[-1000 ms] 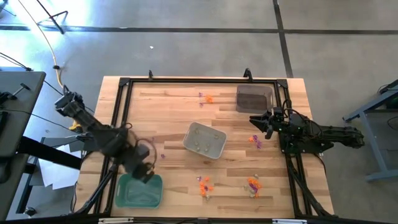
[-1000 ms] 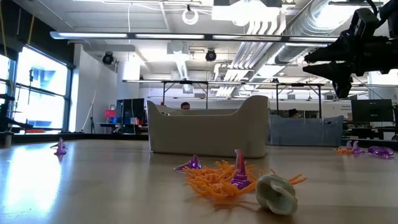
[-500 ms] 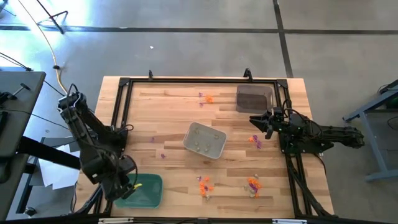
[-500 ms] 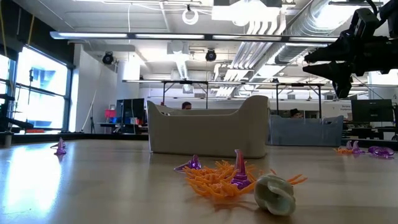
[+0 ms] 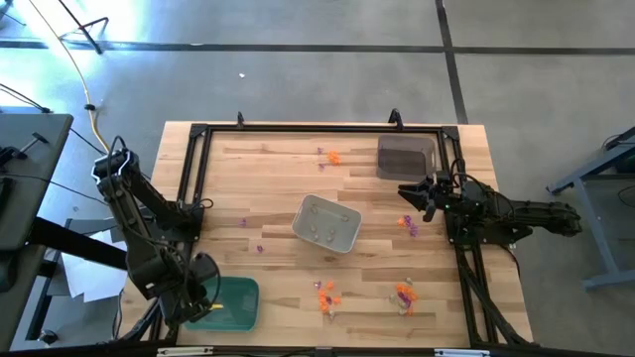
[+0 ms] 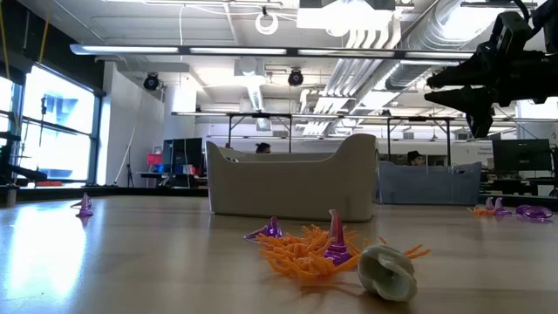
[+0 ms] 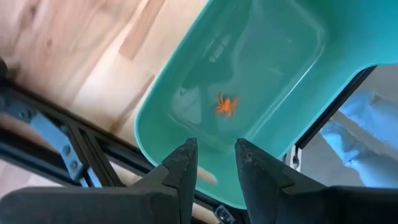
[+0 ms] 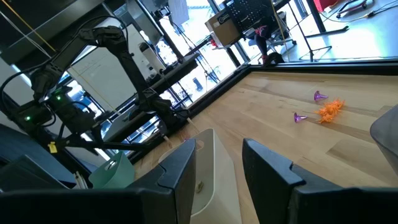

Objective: Sort Halloween decoration
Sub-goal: Put the orange spider toy into the green bin

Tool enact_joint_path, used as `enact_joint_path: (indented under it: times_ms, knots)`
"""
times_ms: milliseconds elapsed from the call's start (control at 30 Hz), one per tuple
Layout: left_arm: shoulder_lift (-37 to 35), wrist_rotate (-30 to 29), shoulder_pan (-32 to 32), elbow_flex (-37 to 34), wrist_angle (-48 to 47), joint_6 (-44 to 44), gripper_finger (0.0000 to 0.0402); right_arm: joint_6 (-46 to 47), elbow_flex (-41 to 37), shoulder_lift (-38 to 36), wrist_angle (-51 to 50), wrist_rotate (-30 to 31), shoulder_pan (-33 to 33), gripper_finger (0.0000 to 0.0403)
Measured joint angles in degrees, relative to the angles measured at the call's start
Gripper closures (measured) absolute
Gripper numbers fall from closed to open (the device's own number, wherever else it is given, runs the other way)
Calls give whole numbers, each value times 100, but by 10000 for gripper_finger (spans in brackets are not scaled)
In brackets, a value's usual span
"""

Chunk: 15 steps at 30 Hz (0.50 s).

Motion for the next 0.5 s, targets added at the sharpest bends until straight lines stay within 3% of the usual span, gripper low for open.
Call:
enact_joint_path:
  times_ms: [267,500]
  knots:
    - [-121,-465,635,2,-152,642,302,0,0,0,0,0,-2,277]
    - [-121,-460,1982,2,-121,1792,302,0,-1,0,0,0,0,277]
